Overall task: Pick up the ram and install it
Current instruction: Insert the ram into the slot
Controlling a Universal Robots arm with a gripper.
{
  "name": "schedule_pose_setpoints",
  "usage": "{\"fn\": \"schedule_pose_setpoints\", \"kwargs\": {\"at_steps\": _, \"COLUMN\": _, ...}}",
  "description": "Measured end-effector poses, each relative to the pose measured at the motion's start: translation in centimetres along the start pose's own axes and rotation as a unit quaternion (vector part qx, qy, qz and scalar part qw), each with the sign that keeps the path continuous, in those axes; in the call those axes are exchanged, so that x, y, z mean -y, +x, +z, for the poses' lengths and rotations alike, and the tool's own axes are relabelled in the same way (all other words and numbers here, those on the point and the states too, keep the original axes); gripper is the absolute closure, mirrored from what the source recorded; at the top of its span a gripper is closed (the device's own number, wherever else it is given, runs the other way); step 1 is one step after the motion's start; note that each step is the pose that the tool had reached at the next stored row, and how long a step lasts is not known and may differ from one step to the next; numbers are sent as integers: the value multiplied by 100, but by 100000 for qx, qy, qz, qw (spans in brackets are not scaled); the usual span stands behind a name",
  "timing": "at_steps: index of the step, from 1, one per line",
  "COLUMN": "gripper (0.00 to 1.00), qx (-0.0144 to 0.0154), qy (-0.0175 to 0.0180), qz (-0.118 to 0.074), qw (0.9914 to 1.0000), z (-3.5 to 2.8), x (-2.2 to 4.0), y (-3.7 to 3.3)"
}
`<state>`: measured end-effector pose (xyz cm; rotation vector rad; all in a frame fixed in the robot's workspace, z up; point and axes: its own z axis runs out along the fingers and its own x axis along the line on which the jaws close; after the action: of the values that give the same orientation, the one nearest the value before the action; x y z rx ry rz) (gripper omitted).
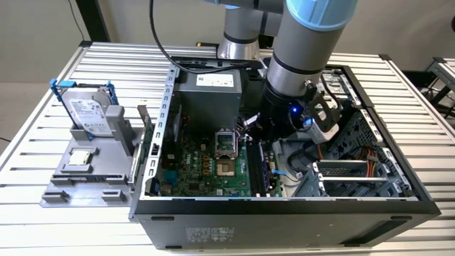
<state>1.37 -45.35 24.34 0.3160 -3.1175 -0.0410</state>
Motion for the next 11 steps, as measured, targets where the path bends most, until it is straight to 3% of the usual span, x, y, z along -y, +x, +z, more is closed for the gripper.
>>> {"fn": "schedule_pose_setpoints", "kwargs": {"at_steps": 5, "gripper": 100, "qx": -120, "qy": 21, "qz": -4493, "qw": 99899, "z": 0, "x": 0, "y": 0}}
{"fn": "schedule_pose_setpoints", "kwargs": {"at_steps": 8, "gripper": 100, "qx": -193, "qy": 37, "qz": -7183, "qw": 99741, "z": 0, "x": 0, "y": 0}}
{"fn": "schedule_pose_setpoints", "kwargs": {"at_steps": 11, "gripper": 100, "qx": -268, "qy": 55, "qz": -9871, "qw": 99511, "z": 0, "x": 0, "y": 0}}
